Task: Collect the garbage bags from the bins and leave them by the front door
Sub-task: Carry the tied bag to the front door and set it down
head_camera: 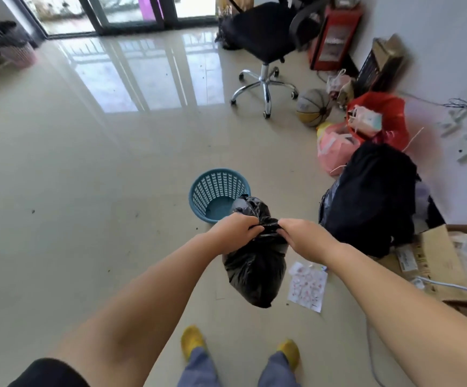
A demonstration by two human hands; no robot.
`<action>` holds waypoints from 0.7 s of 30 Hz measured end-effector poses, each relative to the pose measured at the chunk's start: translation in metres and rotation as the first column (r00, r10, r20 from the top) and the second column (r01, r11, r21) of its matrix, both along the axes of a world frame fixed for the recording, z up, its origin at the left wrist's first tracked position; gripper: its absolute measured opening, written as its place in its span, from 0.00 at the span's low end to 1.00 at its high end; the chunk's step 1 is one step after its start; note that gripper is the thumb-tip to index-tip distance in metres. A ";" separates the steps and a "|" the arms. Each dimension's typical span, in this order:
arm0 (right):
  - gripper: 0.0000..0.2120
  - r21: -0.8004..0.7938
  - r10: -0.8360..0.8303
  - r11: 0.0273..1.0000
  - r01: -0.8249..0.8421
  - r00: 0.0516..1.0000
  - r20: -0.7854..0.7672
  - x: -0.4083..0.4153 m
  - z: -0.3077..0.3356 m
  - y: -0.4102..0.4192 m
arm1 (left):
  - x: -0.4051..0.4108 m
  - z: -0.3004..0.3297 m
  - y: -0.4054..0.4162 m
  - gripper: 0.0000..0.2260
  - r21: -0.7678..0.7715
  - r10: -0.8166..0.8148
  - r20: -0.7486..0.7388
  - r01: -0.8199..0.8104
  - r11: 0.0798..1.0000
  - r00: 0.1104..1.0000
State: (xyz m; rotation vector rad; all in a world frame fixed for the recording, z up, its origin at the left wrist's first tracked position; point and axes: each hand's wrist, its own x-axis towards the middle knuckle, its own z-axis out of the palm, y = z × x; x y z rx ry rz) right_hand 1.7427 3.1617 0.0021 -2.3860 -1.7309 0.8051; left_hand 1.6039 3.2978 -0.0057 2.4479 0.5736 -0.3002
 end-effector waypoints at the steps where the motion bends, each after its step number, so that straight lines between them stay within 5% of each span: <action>1: 0.09 0.010 -0.002 1.000 0.002 1.000 0.009 -0.001 0.013 -0.003 | 0.000 0.014 -0.002 0.14 0.012 0.000 0.011 0.000 1.000 1.000; 12: 0.09 0.057 -0.142 0.989 0.138 0.987 0.075 -0.049 0.074 -0.047 | -0.022 0.072 -0.017 0.13 0.073 -0.240 0.065 0.235 0.969 0.969; 21: 0.09 0.133 -0.545 0.837 0.531 0.831 0.111 -0.154 0.097 -0.128 | -0.039 0.104 -0.066 0.14 0.091 -0.674 0.047 0.669 0.737 0.737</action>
